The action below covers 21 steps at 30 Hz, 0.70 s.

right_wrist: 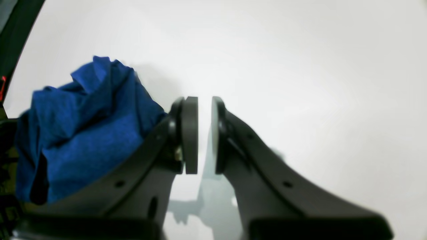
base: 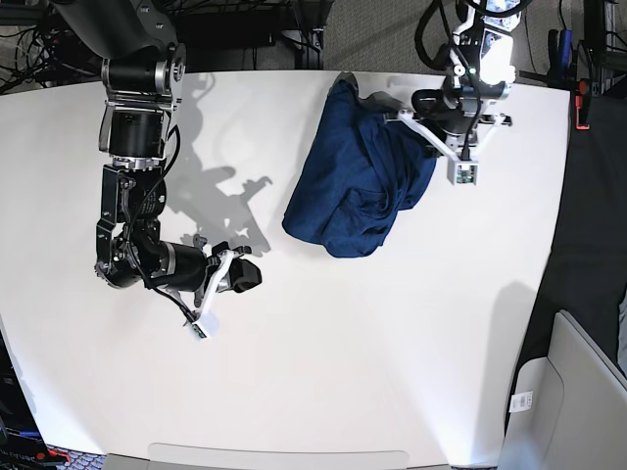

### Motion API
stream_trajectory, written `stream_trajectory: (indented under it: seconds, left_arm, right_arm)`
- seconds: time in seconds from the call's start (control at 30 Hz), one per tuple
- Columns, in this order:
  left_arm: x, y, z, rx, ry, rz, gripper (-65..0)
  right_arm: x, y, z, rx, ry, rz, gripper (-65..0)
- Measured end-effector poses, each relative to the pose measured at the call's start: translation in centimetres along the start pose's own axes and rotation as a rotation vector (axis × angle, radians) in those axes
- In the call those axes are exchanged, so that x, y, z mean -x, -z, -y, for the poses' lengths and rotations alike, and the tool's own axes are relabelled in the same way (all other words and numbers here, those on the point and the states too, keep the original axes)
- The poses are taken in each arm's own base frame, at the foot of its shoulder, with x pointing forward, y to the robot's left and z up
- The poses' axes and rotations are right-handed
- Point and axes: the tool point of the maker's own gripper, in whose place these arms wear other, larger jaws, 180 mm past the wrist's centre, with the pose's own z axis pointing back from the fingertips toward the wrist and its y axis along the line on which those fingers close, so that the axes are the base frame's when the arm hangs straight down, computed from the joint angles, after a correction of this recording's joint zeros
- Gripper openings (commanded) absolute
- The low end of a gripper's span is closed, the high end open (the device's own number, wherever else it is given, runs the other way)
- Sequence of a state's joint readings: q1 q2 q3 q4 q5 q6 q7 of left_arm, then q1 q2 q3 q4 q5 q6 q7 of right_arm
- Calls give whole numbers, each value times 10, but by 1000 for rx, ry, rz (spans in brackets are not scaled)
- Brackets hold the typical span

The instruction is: Fold the T-shirt properly

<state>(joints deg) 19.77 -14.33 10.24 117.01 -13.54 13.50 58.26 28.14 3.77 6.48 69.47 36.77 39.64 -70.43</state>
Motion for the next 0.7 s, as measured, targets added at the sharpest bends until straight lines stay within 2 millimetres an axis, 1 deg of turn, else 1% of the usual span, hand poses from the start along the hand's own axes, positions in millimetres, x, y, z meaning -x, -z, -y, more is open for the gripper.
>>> stream_trajectory:
  seconds: [0.1,0.17,0.23,0.3,0.37,0.4,0.43,0.5,0.57,0.6,0.67,0.7]
  left_arm:
    - [-13,1,-10,-23,-21,30,-648]
    - [-23,1,-13,-29,-22,63,-648]
    - [-25,-2,-11,-23,-17,74,-648]
    - [-14,-5,-7,-5,-12,51,-648]
    - [6,-7,-4,-1,-10,1,-646]
    - [14,-7,1,8,-7,-19,-645]
    - [17,-8,7,17,16,-20,-645]
    - [13,-8,29,87,41,12,-644]
    - [12,-10,44,125,55,42,-644]
    - [17,-11,48,136,63,35,-644]
    - [25,-13,48,140,96,30,-644]
    - [23,-14,49,145,117,48,-644]
  right_arm:
    - [0,2,-3,-6,1,1,-595]
    - [0,4,-5,-9,-1,-2,-595]
    - [0,12,-17,-30,-23,-19,-595]
    - [3,21,-30,-57,-52,-43,-595]
    - [4,27,-41,-79,-74,-57,-595]
    - [4,28,-43,-84,-78,-59,-595]
    - [2,29,-43,-85,-79,-52,-594]
    - [-2,28,-41,-79,-80,-26,-580]
    - [-3,28,-39,-79,-71,-12,-535]
    - [-2,30,-37,-80,-62,-15,-512]
    - [7,33,-35,-81,-44,-38,-477]
    - [10,34,-35,-82,-40,-45,-474]
